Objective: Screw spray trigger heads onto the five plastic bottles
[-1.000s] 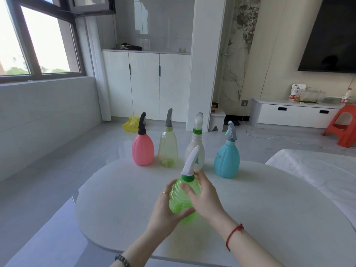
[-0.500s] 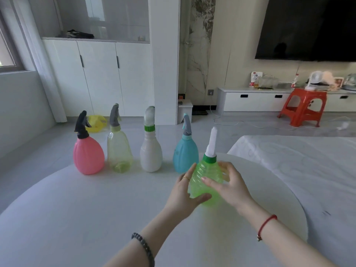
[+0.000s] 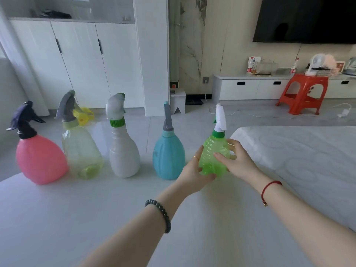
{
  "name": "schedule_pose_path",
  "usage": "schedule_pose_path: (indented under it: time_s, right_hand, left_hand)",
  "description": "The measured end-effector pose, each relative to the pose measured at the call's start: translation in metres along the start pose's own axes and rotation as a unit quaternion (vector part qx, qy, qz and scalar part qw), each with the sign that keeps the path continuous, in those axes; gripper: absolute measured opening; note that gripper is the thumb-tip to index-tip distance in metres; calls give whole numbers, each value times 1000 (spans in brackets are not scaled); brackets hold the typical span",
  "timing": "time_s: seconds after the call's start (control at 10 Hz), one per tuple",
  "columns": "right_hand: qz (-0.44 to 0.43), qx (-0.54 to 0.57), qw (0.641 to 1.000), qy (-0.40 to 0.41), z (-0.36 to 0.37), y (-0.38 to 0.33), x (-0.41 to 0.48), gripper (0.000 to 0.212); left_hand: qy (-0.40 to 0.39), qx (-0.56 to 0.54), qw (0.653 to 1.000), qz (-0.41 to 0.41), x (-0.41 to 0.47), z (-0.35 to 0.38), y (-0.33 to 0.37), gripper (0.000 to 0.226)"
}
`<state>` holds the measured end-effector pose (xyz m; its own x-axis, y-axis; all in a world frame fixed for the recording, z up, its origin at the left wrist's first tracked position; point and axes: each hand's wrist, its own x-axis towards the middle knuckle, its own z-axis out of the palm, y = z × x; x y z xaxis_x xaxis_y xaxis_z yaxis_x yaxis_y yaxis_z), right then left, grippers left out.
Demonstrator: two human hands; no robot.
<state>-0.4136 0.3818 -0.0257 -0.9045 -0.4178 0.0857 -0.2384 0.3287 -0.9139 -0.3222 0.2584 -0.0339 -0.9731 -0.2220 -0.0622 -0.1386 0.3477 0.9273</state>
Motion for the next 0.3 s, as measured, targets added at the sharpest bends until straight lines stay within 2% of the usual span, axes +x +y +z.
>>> schedule_pose_path:
  time_s: [0.2, 0.3]
  right_hand:
    - [-4, 9, 1000, -4, 4, 7, 13, 59]
    - [-25, -26, 999, 3, 6, 10, 7, 76]
  left_hand:
    - [-14, -4, 1000, -17, 11, 3, 2, 93]
    - [-13, 22, 1000, -14, 2, 8, 1, 95]
